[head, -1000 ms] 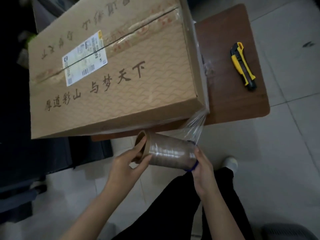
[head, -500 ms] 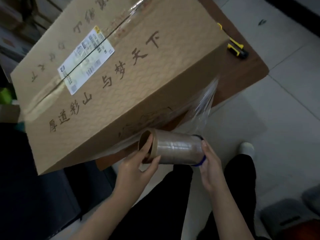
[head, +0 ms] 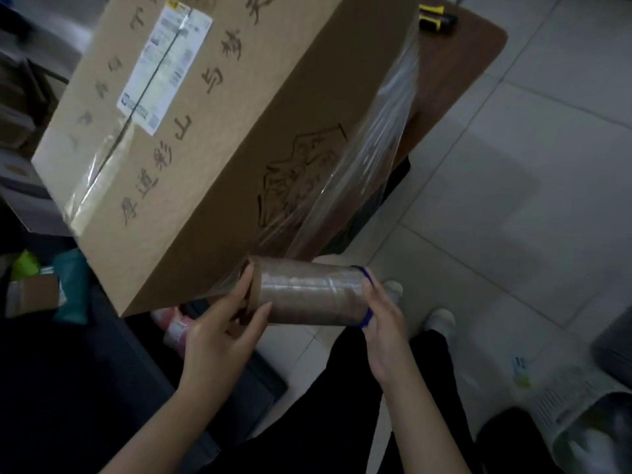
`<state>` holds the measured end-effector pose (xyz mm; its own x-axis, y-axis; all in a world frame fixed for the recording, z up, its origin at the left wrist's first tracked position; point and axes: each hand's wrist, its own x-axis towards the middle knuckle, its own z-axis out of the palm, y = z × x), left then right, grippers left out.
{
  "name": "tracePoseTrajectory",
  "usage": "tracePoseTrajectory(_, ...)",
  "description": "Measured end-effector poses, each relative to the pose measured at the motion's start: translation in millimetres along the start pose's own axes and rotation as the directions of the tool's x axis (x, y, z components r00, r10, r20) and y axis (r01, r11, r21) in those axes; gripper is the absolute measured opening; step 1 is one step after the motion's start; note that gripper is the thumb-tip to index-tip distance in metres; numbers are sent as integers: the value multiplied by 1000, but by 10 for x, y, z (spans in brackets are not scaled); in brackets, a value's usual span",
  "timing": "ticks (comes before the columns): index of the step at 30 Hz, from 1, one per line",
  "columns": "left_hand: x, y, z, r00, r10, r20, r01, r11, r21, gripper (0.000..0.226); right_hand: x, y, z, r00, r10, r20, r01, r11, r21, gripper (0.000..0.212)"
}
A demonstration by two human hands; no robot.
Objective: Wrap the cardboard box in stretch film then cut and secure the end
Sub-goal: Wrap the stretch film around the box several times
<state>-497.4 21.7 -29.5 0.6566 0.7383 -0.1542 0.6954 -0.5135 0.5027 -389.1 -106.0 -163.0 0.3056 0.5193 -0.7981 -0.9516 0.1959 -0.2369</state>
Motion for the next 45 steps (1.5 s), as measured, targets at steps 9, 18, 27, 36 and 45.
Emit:
tracePoseTrajectory(9, -183, -553, -413, 975, 177, 130, -185, 982, 46, 52, -177, 730, 195, 995, -94, -32, 94, 995, 11, 54)
tracePoseTrajectory(18, -317, -1015, -842, 894, 370, 253, -389, 921, 28, 64, -374, 1432, 368, 983, -179, -32, 181, 974, 135, 50)
tracePoseTrajectory(27, -493, -1495, -1143, 898, 390, 205, -412, 908, 79, 64, -377, 2017, 582, 977, -211, 6, 207, 961, 182, 49)
tracePoseTrajectory(36, 82, -2016, -1629, 863, 437, 252, -475, 873, 111, 60, -135, 2535, 1265, 980, -195, -40, 199, 938, 284, 50)
tracePoseTrajectory(45, 906, -2176, -1916, 628, 658, 414, -740, 671, 56, 58, 273, 3007, 1972, 939, -269, -212, 342, 786, 515, 56)
